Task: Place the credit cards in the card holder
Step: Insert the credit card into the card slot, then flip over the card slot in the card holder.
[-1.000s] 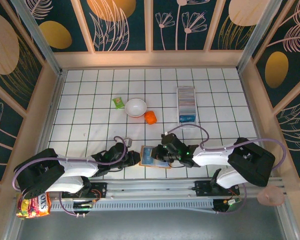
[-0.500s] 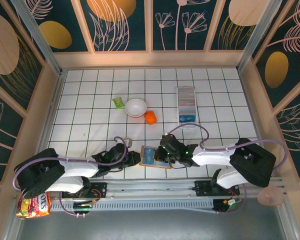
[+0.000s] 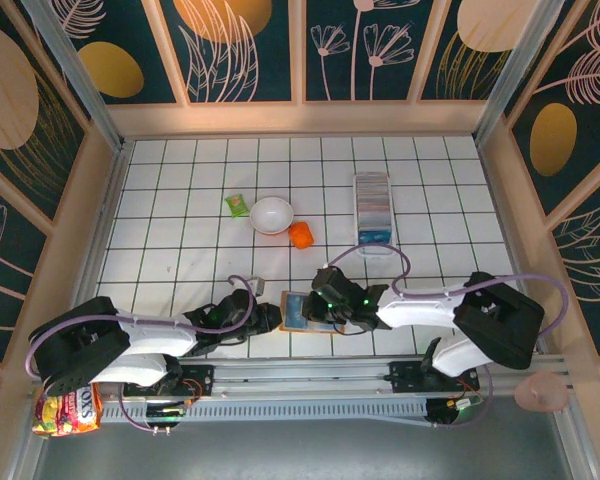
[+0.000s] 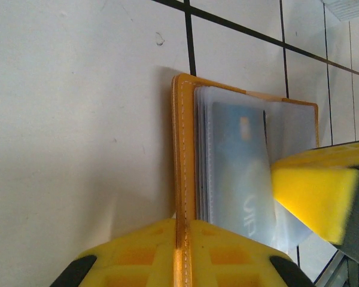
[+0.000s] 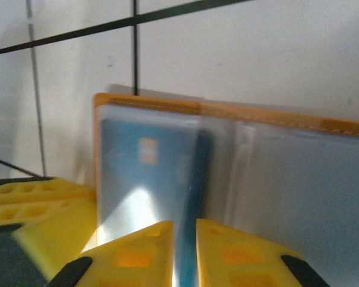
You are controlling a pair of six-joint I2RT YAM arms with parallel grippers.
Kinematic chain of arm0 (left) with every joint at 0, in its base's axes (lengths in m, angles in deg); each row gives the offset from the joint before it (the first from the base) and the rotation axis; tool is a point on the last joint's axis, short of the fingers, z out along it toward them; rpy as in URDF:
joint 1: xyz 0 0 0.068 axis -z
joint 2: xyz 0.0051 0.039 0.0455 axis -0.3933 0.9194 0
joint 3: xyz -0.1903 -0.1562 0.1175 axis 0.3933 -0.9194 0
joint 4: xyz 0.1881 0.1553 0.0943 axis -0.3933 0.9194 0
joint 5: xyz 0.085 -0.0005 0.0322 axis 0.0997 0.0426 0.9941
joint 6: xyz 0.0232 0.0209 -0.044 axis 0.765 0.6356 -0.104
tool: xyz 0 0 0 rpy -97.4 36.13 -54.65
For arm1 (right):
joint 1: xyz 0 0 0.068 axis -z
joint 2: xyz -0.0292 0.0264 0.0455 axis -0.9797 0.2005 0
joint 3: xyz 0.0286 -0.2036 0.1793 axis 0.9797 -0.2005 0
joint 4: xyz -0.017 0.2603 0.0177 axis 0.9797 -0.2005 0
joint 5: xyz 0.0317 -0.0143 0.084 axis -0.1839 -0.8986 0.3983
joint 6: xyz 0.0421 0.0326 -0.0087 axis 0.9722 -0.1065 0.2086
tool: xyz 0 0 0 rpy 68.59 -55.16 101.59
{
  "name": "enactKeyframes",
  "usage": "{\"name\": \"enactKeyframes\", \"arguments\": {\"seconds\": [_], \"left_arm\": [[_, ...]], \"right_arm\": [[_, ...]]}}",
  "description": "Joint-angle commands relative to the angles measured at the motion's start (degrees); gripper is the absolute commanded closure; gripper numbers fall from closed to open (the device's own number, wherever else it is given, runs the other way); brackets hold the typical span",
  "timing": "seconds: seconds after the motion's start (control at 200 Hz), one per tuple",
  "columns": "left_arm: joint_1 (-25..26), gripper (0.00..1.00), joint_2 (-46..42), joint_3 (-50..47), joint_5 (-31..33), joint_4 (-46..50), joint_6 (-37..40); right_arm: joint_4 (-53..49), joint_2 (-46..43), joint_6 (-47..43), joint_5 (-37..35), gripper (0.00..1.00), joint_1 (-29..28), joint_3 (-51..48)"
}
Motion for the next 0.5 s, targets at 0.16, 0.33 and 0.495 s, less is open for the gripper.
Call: {"name": "enactKeyframes", "arguments": {"seconds": [0.16,0.33,0.495], "left_arm": [[1.46,0.87,-0.34,-0.63,-2.41,2.08,-1.26],[1.5,0.87,-0.19,-0.42,-2.68,2.08,-1.05],[1.45,0.87,-0.29,-0.55,-3.03,2.13,-0.93]], "right_arm": [[-15.93,-10.31,6.0,-9.46,0.66,-4.05,-1.27],[-16.9,-11.51,9.54,-10.58,0.62,-4.6,-4.6],[-16.69,-9.19,9.21,-11.58,0.62,-4.62,-4.71]]}}
